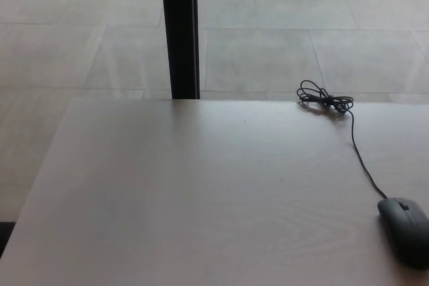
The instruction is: The robot uses its right fingers to click on the left button of the black mouse placed on the table.
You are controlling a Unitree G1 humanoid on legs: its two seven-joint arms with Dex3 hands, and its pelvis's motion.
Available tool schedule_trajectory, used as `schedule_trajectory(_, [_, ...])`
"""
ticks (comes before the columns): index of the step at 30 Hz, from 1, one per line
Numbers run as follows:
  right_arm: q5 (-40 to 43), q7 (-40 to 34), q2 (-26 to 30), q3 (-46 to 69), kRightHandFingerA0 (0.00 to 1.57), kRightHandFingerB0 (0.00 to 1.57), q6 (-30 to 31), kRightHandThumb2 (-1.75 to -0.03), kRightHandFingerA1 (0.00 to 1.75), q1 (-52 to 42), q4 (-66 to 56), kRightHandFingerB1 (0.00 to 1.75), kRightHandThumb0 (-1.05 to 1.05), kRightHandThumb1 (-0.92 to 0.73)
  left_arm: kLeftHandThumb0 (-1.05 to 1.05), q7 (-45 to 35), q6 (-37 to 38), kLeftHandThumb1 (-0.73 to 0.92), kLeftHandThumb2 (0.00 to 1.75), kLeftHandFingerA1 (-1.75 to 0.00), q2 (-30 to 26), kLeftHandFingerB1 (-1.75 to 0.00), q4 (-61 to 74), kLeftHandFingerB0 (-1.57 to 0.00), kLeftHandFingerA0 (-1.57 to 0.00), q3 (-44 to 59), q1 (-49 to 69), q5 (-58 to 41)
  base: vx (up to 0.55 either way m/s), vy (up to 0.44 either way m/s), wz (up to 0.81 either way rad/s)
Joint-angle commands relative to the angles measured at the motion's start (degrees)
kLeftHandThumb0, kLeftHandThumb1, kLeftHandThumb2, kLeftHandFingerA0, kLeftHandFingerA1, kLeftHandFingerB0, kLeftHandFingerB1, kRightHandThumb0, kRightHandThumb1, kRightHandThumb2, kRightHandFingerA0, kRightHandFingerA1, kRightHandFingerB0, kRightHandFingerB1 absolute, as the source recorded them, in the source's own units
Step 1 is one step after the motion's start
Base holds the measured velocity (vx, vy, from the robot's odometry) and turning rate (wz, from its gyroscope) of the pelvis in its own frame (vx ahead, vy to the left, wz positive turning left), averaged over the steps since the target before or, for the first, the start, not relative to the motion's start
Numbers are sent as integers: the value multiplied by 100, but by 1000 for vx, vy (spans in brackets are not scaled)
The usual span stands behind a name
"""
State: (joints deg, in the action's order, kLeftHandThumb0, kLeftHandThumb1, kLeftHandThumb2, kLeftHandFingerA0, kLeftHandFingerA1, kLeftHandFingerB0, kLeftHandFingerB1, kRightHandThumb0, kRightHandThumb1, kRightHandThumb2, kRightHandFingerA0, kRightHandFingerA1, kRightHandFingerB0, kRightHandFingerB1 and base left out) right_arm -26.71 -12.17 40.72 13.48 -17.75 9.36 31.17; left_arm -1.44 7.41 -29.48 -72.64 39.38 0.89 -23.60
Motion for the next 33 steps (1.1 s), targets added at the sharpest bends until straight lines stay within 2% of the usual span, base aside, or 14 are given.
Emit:
schedule_trajectory(1, [812, -407, -349, 598, 48, 54, -238, -65, 42, -496, 592, 38, -76, -80, -88, -61, 134, 66, 81, -62, 6, -53, -11, -57, -68, 103, 29, -113, 0, 0, 0])
schedule_trajectory(10, [944, -498, -377, 685, 51, 53, -587, -65, 44, -540, 976, 39, -75, -81, -84, -38, 116, 82, 64, -57, -4, -48, -14, -61, -71, 109, 29, -80, 0, 0, 0])
schedule_trajectory(11, [1980, -349, -780, 1539, 95, 40, -186, -98, 108, -627, 1909, 53, -67, -65, -86, 6, 147, 84, 65, -56, 13, -48, -21, -61, -70, 22, 68, 17, 0, 0, 0])
schedule_trajectory(12, [2476, -225, -953, 1960, 94, 46, 67, -65, 131, -601, 2465, 39, -67, -80, -86, -4, 153, 83, 65, -56, 26, -49, -16, -61, -69, 23, 86, 11, 0, 0, 0])
schedule_trajectory(14, [2516, -134, -961, 2052, 103, 35, 70, -104, 124, -539, 2642, 51, -71, -69, -84, 59, 91, 81, 65, -55, 13, -49, -13, -64, -73, 53, 58, -28, 0, 0, 0])
schedule_trajectory(15, [2634, 4, -1003, 2161, 107, 43, 104, -66, 147, -507, 2767, 41, -68, -76, -81, 34, 81, 83, 65, -58, 16, -50, 0, -60, -71, 80, 50, -62, 0, 0, 0])
schedule_trajectory(22, [2895, 458, -1185, 2507, 108, 48, -24, -67, 149, -484, 3249, 45, -68, -76, -83, -30, 135, 82, 65, -56, 33, -49, 8, -60, -75, 83, 101, -66, 0, 0, 0])
schedule_trajectory(23, [2921, 559, -1223, 2517, 106, 41, 97, -105, 129, -466, 3236, 55, -72, -69, -83, -77, 143, 82, 64, -56, 24, -48, -17, -59, -73, 84, 107, -64, 0, 0, 0])
schedule_trajectory(24, [2917, 619, -1243, 2521, 97, 46, 91, -67, 148, -458, 3276, 43, -66, -79, -82, -84, 171, 83, 65, -55, 25, -48, -25, -58, -74, 58, 122, -33, 0, 0, 0])
schedule_trajectory(26, [2799, 567, -1250, 2444, 93, 44, 108, -67, 141, -469, 3280, 41, -67, -81, -82, -51, 152, 82, 65, -54, 23, -47, -32, -60, -75, 46, 119, -19, 0, 0, 0])
schedule_trajectory(28, [2845, 727, -1338, 2458, 93, 45, 132, -64, 89, -445, 3390, 42, -65, -82, -80, -67, 135, 82, 65, -56, 6, -49, -46, -61, -76, 59, 105, -34, 0, 0, 0])
schedule_trajectory(29, [2870, 766, -1411, 2456, 98, 39, 99, -97, 116, -435, 3412, 54, -66, -65, -82, -69, 127, 83, 65, -56, 8, -48, -28, -59, -74, 55, 108, -35, 0, 0, 0])
schedule_trajectory(31, [2873, 813, -1433, 2436, 99, 41, 72, -65, 106, -448, 3450, 41, -64, -82, -81, -65, 134, 84, 65, -55, 13, -48, -17, -59, -73, 28, 110, -9, 0, 0, 0])
schedule_trajectory(33, [2840, 852, -1495, 2347, 100, 38, 139, -96, 110, -413, 3509, 53, -66, -65, -81, -73, 113, 83, 65, -56, 11, -48, -24, -60, -72, 66, 101, -55, 0, 0, 0])
